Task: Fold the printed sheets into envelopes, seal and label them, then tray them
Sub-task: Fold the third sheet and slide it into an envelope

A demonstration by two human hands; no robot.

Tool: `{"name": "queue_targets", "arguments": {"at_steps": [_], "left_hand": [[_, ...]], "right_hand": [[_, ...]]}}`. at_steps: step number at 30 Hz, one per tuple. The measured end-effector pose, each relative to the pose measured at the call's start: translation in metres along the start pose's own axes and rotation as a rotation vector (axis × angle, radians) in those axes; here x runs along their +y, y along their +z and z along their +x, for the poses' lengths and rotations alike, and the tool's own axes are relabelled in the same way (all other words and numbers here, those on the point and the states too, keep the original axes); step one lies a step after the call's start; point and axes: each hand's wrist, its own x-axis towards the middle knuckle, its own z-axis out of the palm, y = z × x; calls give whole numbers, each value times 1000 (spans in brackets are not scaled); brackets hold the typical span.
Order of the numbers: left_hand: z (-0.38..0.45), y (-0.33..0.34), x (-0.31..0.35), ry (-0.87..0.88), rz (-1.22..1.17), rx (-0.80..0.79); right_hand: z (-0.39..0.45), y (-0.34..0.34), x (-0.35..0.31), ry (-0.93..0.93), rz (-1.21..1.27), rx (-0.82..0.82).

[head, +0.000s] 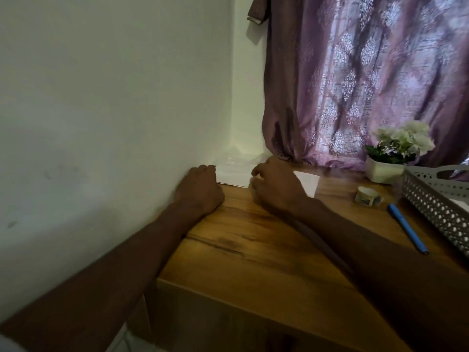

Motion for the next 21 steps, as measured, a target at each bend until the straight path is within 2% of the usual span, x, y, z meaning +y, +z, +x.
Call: {"name": "queue_targets", "arguments": {"at_steps": [4, 7, 11, 14, 18, 21], "left_hand": [[1, 0, 0, 8, 11, 14], [3, 2, -1, 18, 1, 34], [3, 2, 0, 32, -2, 89], [2, 1, 3, 89, -45, 223], [-3, -7, 6, 220, -251, 389], [-11, -11, 11, 276, -474, 414]], "right_hand": [[27, 31, -12, 80, -127, -107], [34, 45, -10, 136, -107, -124], [33, 44, -7, 134, 140, 2], [26, 34, -3, 122, 323, 43], [5, 2, -7, 155, 711, 44], [-11, -33, 0, 121, 929, 47]]}}
